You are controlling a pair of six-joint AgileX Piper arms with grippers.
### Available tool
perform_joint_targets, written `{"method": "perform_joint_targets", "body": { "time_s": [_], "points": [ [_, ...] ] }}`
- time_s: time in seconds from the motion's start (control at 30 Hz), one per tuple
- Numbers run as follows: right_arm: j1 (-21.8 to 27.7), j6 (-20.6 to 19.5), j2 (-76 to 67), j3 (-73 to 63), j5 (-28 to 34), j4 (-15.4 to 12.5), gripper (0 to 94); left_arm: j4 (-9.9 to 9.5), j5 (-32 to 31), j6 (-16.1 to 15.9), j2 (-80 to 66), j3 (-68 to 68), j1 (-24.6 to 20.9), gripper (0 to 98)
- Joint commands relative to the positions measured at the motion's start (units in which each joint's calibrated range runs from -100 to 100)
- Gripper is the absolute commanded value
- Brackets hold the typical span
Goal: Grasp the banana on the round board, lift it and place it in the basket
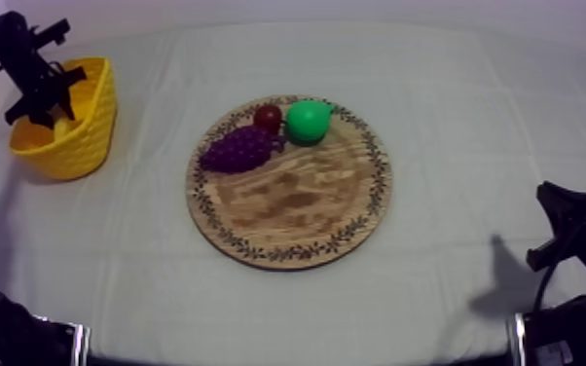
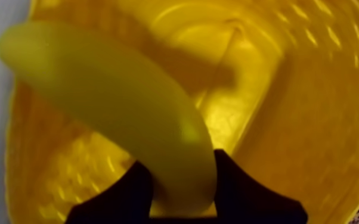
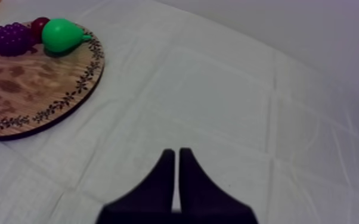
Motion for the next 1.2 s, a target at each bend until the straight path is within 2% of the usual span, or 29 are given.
{"method": "perform_joint_targets", "body": {
  "time_s": [0.0,0.1,0.2,0.3,0.47,0.53,0.6,0.67,0.73,0.8,1.0,1.07,1.17],
  "points": [
    [0.0,0.0,0.0,0.0,0.0,0.0,0.5,0.18,-0.7,-0.1,-0.4,0.8,0.1,43.9],
    [0.0,0.0,0.0,0.0,0.0,0.0,0.5,0.43,-1.7,-0.6,-1.2,2.0,0.4,56.6],
    [0.0,0.0,0.0,0.0,0.0,0.0,0.5,0.57,-2.3,-0.9,-2.1,3.0,0.7,62.7],
    [0.0,0.0,0.0,0.0,0.0,0.0,0.5,0.80,-2.9,-1.4,-3.3,3.9,1.1,56.5],
    [0.0,0.0,0.0,0.0,0.0,0.0,0.5,1.22,-3.1,-2.7,-8.1,5.3,2.1,36.2],
    [0.0,0.0,0.0,0.0,0.0,0.0,0.5,2.82,-4.3,-5.2,-11.3,6.5,2.2,24.3],
    [0.0,0.0,0.0,0.0,0.0,0.0,0.5,6.12,-6.3,-10.4,-15.2,8.2,1.8,12.2],
    [0.0,0.0,0.0,0.0,0.0,0.0,0.5,9.40,-8.0,-15.8,-19.9,10.6,1.4,8.1],
    [0.0,0.0,0.0,0.0,0.0,0.0,0.5,11.81,-9.8,-19.8,-25.6,13.8,1.3,10.9],
    [0.0,0.0,0.0,0.0,0.0,0.0,0.5,13.47,-11.4,-22.3,-31.9,17.1,1.3,17.1],
    [0.0,0.0,0.0,0.0,0.0,0.0,0.5,15.95,-15.7,-26.4,-52.2,26.6,2.3,33.7],
    [0.0,0.0,0.0,0.0,0.0,0.0,0.5,17.24,-16.9,-28.1,-58.6,30.0,2.0,33.7],
    [0.0,0.0,0.0,0.0,0.0,0.0,0.5,18.46,-18.7,-29.5,-67.9,35.3,1.7,27.6]
  ]
}}
